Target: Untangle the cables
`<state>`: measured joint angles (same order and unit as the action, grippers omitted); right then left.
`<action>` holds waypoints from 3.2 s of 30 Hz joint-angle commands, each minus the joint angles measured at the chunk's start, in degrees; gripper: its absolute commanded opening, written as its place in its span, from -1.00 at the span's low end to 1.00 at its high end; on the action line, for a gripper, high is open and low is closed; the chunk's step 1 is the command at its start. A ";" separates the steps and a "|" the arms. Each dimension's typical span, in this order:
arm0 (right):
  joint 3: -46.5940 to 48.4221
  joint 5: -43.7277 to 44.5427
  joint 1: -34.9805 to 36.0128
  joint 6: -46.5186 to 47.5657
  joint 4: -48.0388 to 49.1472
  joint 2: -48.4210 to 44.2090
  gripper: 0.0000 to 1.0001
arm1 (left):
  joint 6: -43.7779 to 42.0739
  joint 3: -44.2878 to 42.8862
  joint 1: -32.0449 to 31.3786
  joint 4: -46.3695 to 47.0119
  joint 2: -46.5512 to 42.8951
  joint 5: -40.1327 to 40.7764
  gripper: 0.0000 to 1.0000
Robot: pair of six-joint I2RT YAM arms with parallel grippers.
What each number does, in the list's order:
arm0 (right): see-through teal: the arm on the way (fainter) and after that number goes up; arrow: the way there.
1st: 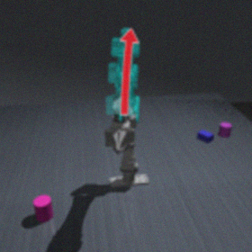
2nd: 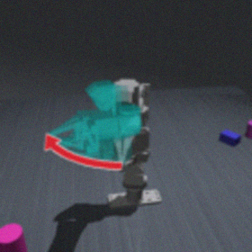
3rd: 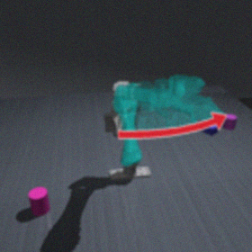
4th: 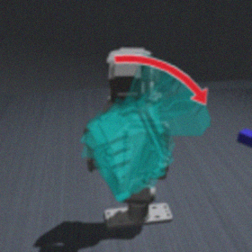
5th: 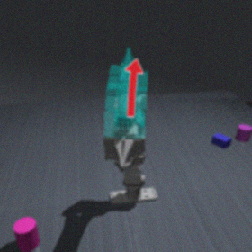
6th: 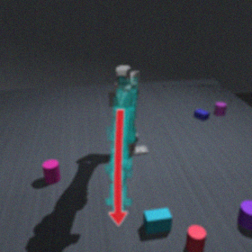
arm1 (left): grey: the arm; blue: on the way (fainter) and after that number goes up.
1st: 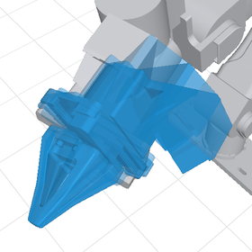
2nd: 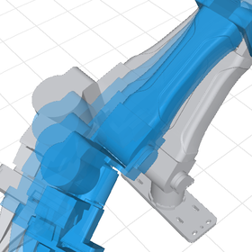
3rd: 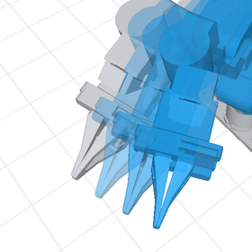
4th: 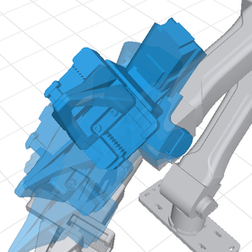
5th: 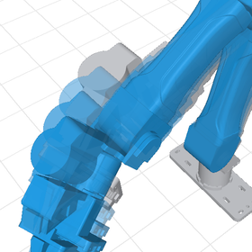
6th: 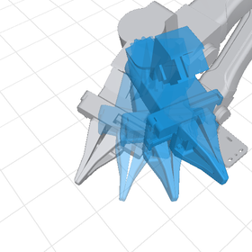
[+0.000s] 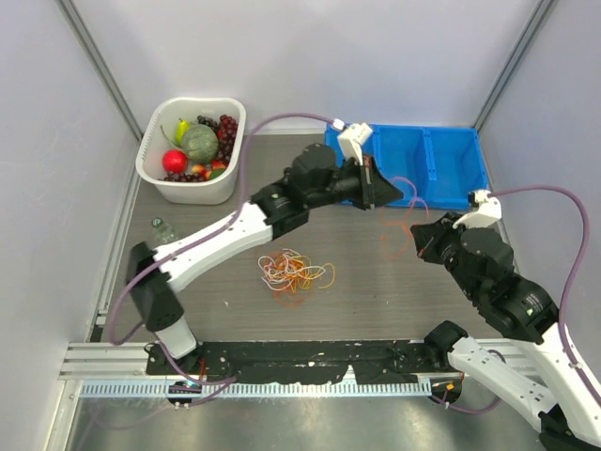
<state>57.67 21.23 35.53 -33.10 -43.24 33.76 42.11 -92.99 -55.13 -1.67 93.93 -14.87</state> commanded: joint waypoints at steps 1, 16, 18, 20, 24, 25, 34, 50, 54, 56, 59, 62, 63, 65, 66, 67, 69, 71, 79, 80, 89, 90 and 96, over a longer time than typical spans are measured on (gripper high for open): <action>-3.61 8.82 0.07 -12.75 -2.90 -3.87 -0.96 | 5.52 -0.26 -0.24 -4.82 9.94 1.07 -1.00; -19.78 6.45 0.07 -17.53 3.78 -1.07 -0.96 | 4.66 8.00 5.29 -6.84 13.05 -4.90 0.36; -19.96 5.93 0.07 -16.21 4.92 1.13 -0.96 | 2.12 9.58 6.35 -9.56 9.53 -5.08 0.56; -19.70 4.00 0.15 -14.36 6.41 4.03 -0.95 | -0.26 11.33 7.93 -12.99 5.67 -4.90 0.63; -20.49 -3.36 0.07 -9.89 10.88 11.14 -0.90 | -1.68 14.41 13.99 -15.55 -2.06 -6.13 0.63; -20.40 -4.52 0.07 -9.01 11.42 13.94 -0.87 | -1.85 14.85 15.31 -15.55 -3.56 -6.57 0.63; -16.01 -7.35 -0.11 -3.90 13.54 28.98 -0.55 | -13.09 15.29 19.36 -20.12 -9.12 -3.59 0.64; -13.19 -2.33 -0.02 -1.36 10.35 38.39 0.46 | -13.19 19.06 19.36 -19.78 -15.53 -10.71 0.64; -14.51 -5.77 0.41 1.54 16.86 41.56 0.40 | -14.42 22.41 19.27 -17.58 -16.50 -9.91 0.63; -15.13 -4.45 0.77 2.60 19.41 41.57 0.40 | -15.29 23.03 19.19 -17.75 -16.76 -9.30 0.64; -15.66 -3.66 0.86 3.48 22.58 41.83 0.40 | -16.79 23.55 19.19 -18.54 -17.64 -6.58 0.63; -14.35 -1.11 0.77 3.66 24.87 44.54 0.40 | -17.67 23.82 19.27 -19.07 -18.34 -5.08 0.64; -13.90 -0.06 0.77 3.48 24.79 45.51 0.40 | -17.67 23.82 19.27 -19.07 -18.52 -4.90 0.64; -13.11 1.43 0.86 2.35 24.79 47.62 0.35 | -17.67 24.08 19.19 -19.07 -18.87 -4.46 0.63; -13.11 2.57 0.77 1.91 24.87 48.41 0.29 | -17.67 24.08 19.19 -19.16 -18.78 -4.11 0.63; -13.28 3.19 0.77 1.03 25.48 48.42 0.27 | -17.59 24.08 19.19 -19.33 -18.78 -3.94 0.63; -14.51 3.64 0.77 0.32 26.80 48.51 0.16 | -17.59 24.00 19.19 -19.51 -18.96 -3.93 0.63; -15.04 3.99 0.94 -0.55 27.33 48.33 0.00 | -17.41 24.08 19.19 -19.34 -19.05 -4.02 0.63; -15.92 6.45 0.77 -1.35 27.78 44.56 -0.99 | -16.97 24.43 19.27 -18.98 -20.10 -4.38 0.62; -15.57 6.63 0.77 -1.09 27.60 43.94 -0.99 | -16.97 24.44 19.19 -18.90 -20.28 -4.20 0.63; -4.87 9.88 -3.43 4.00 22.33 33.92 -0.99 | -16.44 24.70 19.19 -18.72 -20.19 -4.02 0.62; -3.72 9.88 -4.23 5.32 22.76 33.48 -0.99 | -16.36 24.79 19.19 -18.72 -20.10 -4.02 0.62; 7.09 6.02 -14.42 10.33 24.95 38.03 -0.99 | -16.18 24.88 19.19 -18.54 -20.36 -4.55 0.64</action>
<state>57.98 28.05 26.41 -27.16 -20.84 69.17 25.52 -68.42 -35.73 -22.11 75.46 -18.94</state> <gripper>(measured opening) 0.034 0.816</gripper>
